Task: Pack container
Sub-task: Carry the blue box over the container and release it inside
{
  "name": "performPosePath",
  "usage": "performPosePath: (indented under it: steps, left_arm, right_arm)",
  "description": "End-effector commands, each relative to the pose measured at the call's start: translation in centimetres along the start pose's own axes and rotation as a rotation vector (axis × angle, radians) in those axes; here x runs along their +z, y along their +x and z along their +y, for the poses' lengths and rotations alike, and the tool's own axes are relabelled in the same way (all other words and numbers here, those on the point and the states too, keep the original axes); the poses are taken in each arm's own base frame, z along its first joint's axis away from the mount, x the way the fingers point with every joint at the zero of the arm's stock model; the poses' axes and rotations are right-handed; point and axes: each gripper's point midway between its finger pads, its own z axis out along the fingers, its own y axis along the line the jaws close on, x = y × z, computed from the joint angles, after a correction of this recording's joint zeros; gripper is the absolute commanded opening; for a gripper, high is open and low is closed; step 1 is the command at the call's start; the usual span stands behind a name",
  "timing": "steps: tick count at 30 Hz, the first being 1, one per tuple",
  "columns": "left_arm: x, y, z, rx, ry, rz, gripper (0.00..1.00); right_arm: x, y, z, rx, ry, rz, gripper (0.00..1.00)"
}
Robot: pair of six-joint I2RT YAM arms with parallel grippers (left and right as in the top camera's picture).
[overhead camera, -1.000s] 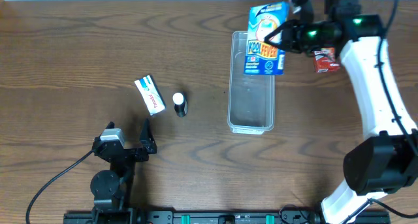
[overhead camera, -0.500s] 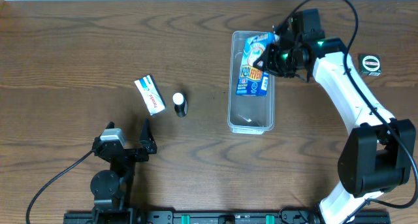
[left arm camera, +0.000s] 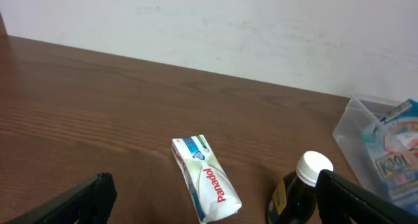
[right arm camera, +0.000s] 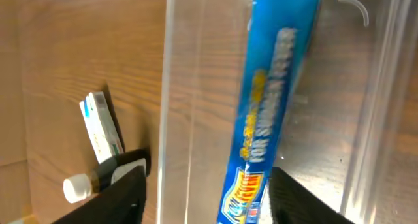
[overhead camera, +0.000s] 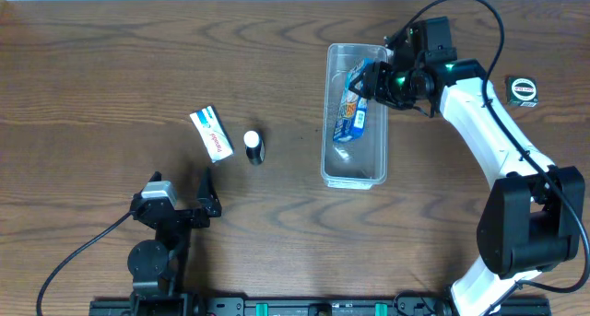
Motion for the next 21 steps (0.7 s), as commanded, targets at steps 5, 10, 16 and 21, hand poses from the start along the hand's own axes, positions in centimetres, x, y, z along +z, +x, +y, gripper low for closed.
performPosePath:
  steps: [5, 10, 16, 21]
  left_arm:
    - [0.2, 1.5, 0.4, 0.006, -0.007, 0.038, 0.98]
    - [0.2, 1.5, 0.4, 0.006, -0.007, 0.038, 0.98]
    - [0.2, 1.5, 0.4, 0.006, -0.007, 0.038, 0.98]
    - [0.2, 1.5, 0.4, 0.006, -0.007, 0.038, 0.98]
  right_arm:
    - [-0.1, -0.5, 0.7, -0.017, -0.027, -0.015, 0.56]
    - [-1.0, -1.6, 1.8, -0.033, -0.041, -0.041, 0.44]
    - [-2.6, -2.7, 1.7, -0.09, 0.041, -0.064, 0.43]
    - [-6.4, -5.0, 1.1, -0.166, 0.175, -0.116, 0.55]
